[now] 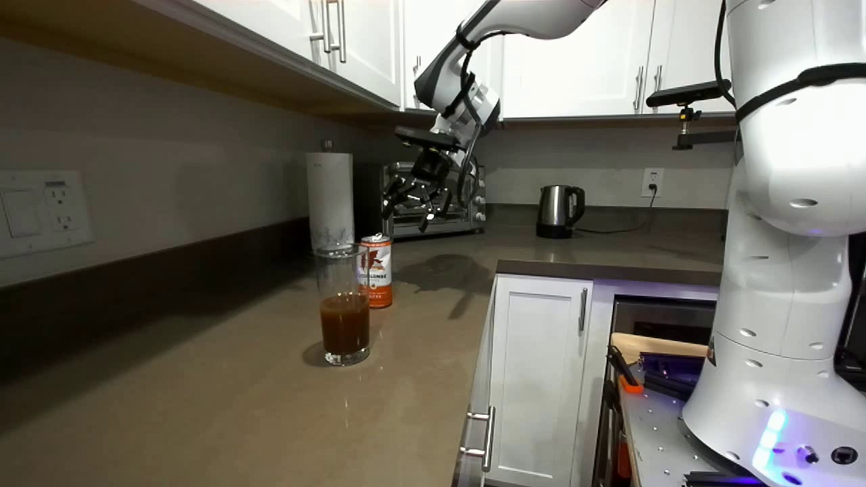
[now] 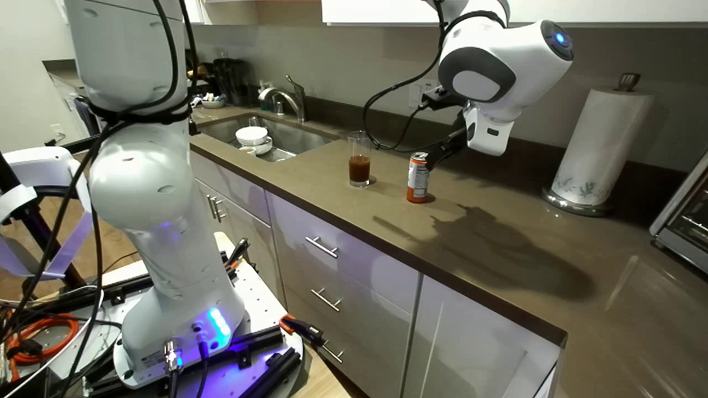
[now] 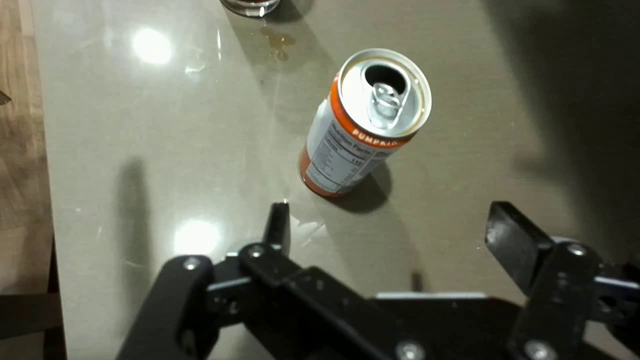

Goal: Pick up the can, pour its contents in the glass cup and put it down

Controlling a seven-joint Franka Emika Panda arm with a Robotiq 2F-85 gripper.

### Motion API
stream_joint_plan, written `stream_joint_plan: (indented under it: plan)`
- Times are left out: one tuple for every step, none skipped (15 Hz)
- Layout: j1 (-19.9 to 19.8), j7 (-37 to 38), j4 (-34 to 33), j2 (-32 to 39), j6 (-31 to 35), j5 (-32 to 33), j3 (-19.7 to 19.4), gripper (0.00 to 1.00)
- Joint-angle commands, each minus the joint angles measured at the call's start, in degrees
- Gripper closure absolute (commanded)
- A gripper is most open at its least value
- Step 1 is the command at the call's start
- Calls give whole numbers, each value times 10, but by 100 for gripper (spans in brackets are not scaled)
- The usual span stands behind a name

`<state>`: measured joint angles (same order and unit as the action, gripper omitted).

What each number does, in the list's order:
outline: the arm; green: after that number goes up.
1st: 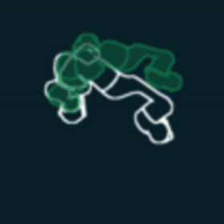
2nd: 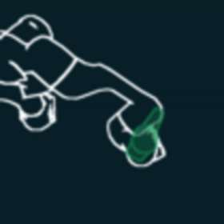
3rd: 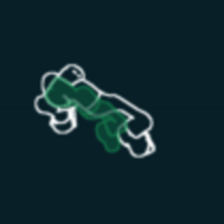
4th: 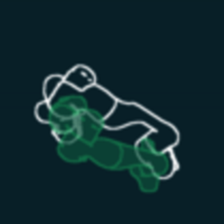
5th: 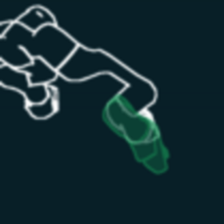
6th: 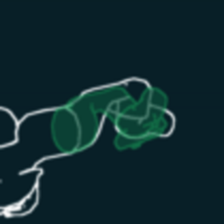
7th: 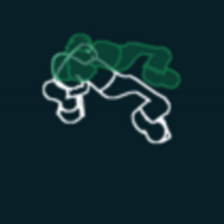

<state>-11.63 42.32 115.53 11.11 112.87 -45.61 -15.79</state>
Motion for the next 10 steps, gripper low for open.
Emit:
stream_joint_plan:
  plan:
    - [2,18,37,-57,33,39,3,0]
    - [1,17,41,-65,38,44,4,0]
    - [0,17,45,-73,41,53,4,0]
    - [0,17,48,-81,45,61,6,0]
    - [-1,17,53,-89,49,68,6,0]
    - [-1,16,56,-96,53,78,7,0]
    - [-1,16,60,-103,58,88,8,0]
    - [-2,16,64,-109,64,95,9,0]
    - [-2,15,68,-116,68,104,10,0]
    - [-3,16,71,-121,73,110,11,0]
